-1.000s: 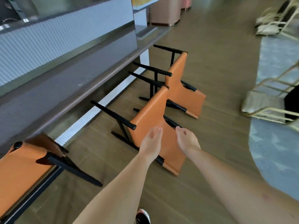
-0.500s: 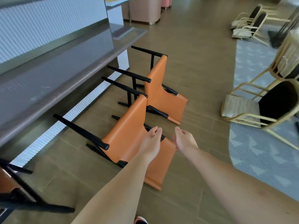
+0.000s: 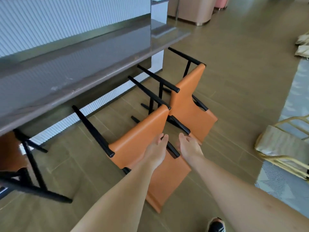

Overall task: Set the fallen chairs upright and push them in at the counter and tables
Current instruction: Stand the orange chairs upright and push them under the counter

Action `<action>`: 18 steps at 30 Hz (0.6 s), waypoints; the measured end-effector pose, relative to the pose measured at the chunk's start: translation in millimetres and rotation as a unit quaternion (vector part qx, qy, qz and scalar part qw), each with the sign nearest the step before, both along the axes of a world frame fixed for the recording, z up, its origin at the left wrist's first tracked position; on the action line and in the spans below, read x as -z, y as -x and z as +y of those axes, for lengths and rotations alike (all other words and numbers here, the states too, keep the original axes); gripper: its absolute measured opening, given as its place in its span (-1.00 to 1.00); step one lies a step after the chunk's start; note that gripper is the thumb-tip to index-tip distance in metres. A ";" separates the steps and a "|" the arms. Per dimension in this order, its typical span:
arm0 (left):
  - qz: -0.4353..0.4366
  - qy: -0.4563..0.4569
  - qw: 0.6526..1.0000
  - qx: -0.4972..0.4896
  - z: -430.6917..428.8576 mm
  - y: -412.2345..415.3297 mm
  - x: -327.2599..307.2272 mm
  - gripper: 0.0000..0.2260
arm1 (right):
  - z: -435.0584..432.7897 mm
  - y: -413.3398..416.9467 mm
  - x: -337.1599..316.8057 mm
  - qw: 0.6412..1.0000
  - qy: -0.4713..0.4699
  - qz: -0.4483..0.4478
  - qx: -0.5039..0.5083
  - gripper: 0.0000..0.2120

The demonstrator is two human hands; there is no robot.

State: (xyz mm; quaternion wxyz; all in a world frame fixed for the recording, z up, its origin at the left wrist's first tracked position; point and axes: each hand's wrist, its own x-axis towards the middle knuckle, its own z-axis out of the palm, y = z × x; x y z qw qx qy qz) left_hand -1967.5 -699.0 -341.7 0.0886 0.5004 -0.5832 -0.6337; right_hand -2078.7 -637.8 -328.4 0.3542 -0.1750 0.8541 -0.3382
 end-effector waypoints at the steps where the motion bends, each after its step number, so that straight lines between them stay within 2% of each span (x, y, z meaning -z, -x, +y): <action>1: -0.006 0.002 1.000 -0.015 -1.4 5.2 3.6 -0.47 | -3.6 6.0 3.8 1.000 -0.001 0.003 -0.024 -0.51; 5: -0.009 -0.004 0.996 -0.084 6.1 41.7 10.9 -0.46 | -9.6 46.8 18.3 0.995 0.022 -0.020 -0.096 -0.57; 8: -0.021 0.007 0.990 -0.139 17.6 73.3 9.3 -0.46 | -10.9 82.5 17.8 0.980 0.050 -0.086 -0.172 -0.73; 10: -0.022 0.004 0.980 -0.199 24.9 87.7 9.7 -0.49 | -13.2 102.3 12.9 0.970 0.056 -0.095 -0.216 -0.78; 15: -0.001 -0.002 0.961 -0.278 49.0 98.6 -1.3 -0.51 | -14.1 115.8 3.2 0.953 0.047 -0.119 -0.275 -0.56; 18: 0.002 -0.008 0.950 -0.313 56.9 92.9 -3.3 -0.52 | -13.3 106.3 1.1 0.950 0.049 -0.126 -0.282 -0.62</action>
